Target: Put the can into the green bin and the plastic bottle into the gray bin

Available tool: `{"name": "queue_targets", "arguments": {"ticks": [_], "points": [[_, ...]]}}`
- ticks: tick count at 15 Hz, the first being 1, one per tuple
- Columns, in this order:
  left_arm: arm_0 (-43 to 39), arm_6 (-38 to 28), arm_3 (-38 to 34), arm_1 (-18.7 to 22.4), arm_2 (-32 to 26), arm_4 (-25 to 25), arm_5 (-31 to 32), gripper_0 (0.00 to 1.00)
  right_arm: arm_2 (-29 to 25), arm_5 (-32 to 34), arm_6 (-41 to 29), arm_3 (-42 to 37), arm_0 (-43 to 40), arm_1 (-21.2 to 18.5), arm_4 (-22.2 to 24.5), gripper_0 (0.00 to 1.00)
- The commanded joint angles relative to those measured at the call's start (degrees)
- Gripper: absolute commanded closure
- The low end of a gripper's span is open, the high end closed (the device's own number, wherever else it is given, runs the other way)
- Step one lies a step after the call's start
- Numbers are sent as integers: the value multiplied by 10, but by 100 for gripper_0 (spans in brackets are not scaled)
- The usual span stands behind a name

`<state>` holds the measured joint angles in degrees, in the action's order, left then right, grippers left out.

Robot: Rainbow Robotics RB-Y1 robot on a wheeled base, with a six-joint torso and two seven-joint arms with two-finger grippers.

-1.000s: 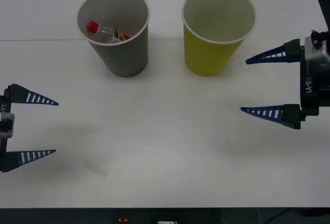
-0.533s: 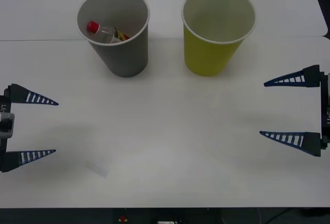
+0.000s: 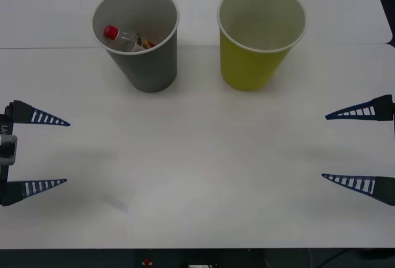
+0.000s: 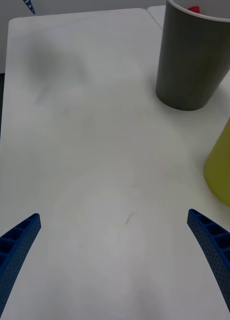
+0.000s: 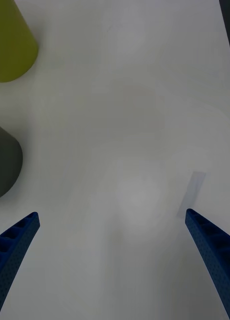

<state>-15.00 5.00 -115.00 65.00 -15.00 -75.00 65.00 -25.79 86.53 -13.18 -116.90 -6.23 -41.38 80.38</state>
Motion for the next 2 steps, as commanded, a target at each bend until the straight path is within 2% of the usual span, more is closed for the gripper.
{"name": "queue_targets", "arguments": {"ticks": [1,2], "points": [[0,0,0,0,0,0,0,0,-1,2,1,0,0,0,0,0],[0,0,0,0,0,0,0,0,-1,2,1,0,0,0,0,0]]}}
